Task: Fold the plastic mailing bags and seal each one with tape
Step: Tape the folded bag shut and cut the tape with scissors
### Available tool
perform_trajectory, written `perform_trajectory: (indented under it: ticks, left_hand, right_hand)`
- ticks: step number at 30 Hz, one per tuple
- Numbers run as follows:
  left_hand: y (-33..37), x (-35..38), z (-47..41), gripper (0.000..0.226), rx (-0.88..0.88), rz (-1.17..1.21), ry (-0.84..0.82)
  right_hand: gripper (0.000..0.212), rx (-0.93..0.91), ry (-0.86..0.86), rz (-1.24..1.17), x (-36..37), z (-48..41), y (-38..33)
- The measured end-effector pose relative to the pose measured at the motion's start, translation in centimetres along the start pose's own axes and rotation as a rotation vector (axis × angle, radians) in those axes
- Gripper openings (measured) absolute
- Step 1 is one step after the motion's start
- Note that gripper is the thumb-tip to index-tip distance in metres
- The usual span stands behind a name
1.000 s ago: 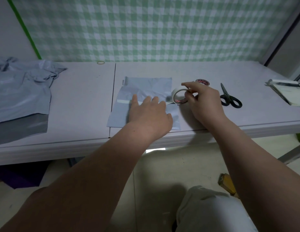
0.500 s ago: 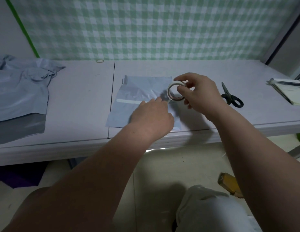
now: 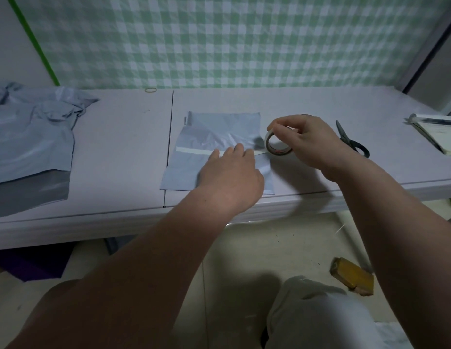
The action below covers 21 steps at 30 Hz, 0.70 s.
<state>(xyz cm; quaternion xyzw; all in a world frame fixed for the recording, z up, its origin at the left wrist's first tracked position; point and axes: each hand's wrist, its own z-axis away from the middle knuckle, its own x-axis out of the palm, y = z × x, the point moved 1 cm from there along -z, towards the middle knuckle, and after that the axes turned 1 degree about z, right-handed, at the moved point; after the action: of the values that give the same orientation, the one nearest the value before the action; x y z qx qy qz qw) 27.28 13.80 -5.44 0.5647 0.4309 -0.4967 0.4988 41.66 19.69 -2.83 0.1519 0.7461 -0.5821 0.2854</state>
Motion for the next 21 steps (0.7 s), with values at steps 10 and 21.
perform_trajectory:
  ticks: [10,21]
  left_hand:
    - [0.2,0.3,-0.4,0.052,0.033,-0.096,-0.009]
    - [1.1,0.0,-0.4,0.051,-0.013,-0.128,-0.028]
  right_hand:
    - [0.017,-0.014,-0.017,0.145,0.1,0.0,0.0]
    - [0.022,0.012,0.054,0.294,0.9,0.0,-0.3]
